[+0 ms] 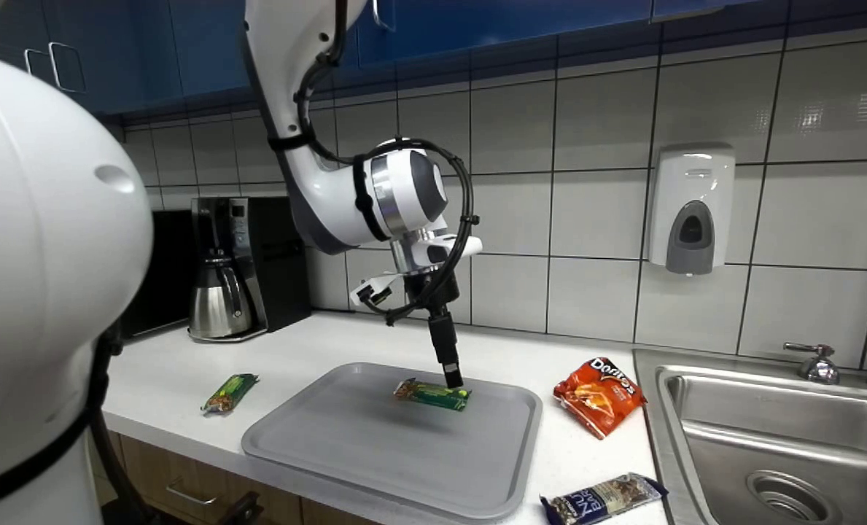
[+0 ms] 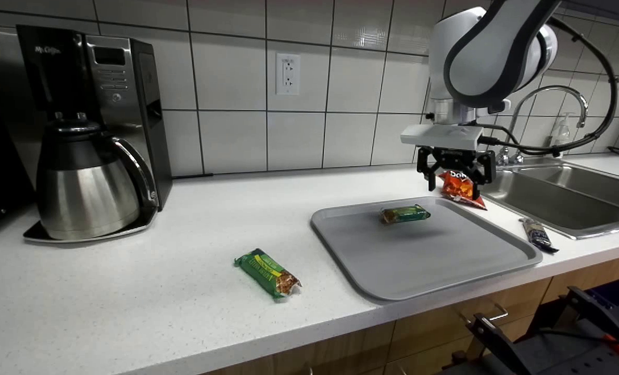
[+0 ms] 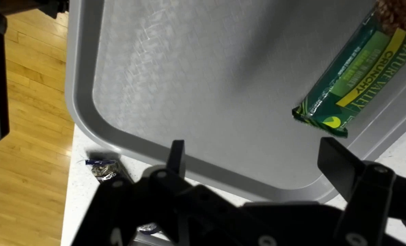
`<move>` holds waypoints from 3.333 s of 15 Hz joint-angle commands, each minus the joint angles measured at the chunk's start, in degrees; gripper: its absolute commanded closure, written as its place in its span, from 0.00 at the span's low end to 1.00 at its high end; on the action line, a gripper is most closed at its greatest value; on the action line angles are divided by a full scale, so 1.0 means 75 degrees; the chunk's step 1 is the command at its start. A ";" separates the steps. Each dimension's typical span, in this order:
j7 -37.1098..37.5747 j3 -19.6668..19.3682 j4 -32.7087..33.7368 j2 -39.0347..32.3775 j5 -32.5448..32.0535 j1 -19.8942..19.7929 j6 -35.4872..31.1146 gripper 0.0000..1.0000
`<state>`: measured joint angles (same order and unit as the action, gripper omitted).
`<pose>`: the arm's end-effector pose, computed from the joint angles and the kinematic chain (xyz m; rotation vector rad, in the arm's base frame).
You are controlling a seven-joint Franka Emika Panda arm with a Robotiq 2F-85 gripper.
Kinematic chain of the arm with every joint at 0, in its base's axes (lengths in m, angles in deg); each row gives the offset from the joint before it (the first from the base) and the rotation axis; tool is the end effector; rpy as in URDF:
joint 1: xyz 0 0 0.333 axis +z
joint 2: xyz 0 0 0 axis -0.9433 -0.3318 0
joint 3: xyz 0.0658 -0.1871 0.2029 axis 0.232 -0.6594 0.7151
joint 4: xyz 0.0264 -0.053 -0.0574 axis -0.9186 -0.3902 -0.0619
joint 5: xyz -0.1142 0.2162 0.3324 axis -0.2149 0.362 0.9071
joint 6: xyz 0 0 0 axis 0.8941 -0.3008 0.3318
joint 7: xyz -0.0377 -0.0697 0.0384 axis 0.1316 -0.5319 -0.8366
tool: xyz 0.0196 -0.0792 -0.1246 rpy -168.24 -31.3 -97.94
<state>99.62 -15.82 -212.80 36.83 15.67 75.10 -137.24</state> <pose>0.4632 -0.0557 0.1364 2.4736 -1.5080 0.1798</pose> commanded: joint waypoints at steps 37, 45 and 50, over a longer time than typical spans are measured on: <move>0.2135 -0.0141 0.1642 -0.2225 0.0045 0.0955 -0.0750 0.00; 0.2062 -0.0173 0.1644 -0.2352 0.0300 0.1028 -0.0816 0.00; 0.2049 -0.0190 0.1626 -0.2379 0.0440 0.1046 -0.0850 0.23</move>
<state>114.83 -16.33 -201.11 19.48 17.69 81.99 -142.91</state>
